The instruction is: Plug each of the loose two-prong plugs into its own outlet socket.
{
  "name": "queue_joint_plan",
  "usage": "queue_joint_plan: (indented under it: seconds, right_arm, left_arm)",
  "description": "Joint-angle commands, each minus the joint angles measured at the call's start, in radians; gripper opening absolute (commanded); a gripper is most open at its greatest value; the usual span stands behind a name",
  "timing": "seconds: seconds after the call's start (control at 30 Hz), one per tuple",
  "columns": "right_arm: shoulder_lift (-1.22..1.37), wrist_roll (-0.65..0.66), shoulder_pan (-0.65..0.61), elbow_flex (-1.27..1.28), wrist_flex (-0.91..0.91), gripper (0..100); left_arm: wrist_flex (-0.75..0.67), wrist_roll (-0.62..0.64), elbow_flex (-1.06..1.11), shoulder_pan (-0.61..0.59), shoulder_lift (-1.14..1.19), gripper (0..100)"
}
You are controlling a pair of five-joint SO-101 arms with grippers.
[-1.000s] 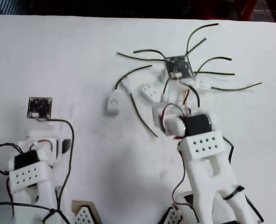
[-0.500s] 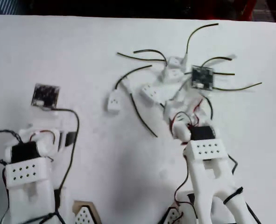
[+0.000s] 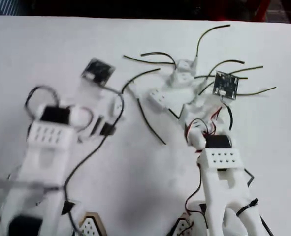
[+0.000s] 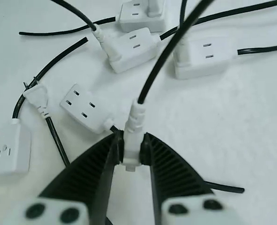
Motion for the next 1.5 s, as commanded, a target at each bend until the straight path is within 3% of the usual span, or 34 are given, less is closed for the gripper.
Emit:
queue_joint_plan:
  seconds: [0.0, 0.37, 0.73, 1.1, 1.47]
  right_arm:
    - [-0.027, -0.023, 0.018, -0.008, -0.019, 1.7]
    - [-0.027, -0.026, 0.018, -0.008, -0.019, 1.7]
    - [-0.027, -0.025, 0.019, -0.006, -0.018, 1.7]
    - [-0.027, -0.025, 0.019, -0.006, -0.016, 1.7]
    - [-0.027, -0.025, 0.018, -0.006, -0.013, 1.7]
  left_arm:
    - [-0.002, 0.058, -0.201, 0.038, 0.222, 31]
    - [0.005, 0.109, -0.601, 0.124, 0.682, 29]
    - [0.006, 0.107, -0.835, 0.151, 0.990, 24]
    - [0.143, 0.100, -1.017, -0.041, 1.155, 24]
    - [0.325, 0.009, -1.289, -0.208, 1.187, 25]
